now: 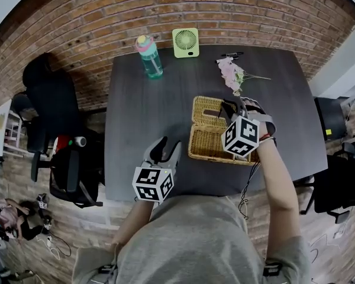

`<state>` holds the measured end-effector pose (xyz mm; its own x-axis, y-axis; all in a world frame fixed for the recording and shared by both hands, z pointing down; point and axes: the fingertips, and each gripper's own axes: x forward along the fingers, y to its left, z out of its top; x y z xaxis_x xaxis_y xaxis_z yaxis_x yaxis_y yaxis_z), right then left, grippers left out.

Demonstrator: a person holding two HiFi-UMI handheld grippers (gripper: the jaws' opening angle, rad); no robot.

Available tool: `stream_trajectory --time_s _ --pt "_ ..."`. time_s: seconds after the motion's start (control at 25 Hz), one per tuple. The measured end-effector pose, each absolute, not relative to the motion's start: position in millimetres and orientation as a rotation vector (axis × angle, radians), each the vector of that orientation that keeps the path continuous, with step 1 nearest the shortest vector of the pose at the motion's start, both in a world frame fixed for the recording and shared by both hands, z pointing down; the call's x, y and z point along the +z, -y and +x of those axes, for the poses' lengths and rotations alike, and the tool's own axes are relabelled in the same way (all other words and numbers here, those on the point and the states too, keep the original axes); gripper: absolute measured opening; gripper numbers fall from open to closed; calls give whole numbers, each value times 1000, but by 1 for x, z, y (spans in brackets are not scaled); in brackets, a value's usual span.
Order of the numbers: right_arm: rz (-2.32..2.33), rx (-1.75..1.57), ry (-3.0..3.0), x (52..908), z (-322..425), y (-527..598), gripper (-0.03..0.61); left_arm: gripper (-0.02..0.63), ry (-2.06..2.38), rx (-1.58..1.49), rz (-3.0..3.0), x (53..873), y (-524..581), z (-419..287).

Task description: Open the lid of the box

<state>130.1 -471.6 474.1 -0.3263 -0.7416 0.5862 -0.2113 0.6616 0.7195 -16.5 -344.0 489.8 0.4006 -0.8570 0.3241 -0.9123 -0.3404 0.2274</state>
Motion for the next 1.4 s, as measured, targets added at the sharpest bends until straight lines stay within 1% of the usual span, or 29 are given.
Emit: stream_trajectory --time_s 0.36,0.4,0.44,1.08,1.4 --pt "748 -647 1846 487 132 496 35 189 1552 210 2260 495 347 -22" --pt "753 -651 1841 488 132 498 25 189 1554 209 2257 495 347 -23" --pt "758 -656 1834 489 132 501 0 189 1555 208 2255 496 348 -23" --pt "749 -616 1815 512 132 502 0 189 1556 202 2252 497 351 -22" --pt "786 -586 1827 508 130 487 0 189 1538 206 2263 493 342 -26"
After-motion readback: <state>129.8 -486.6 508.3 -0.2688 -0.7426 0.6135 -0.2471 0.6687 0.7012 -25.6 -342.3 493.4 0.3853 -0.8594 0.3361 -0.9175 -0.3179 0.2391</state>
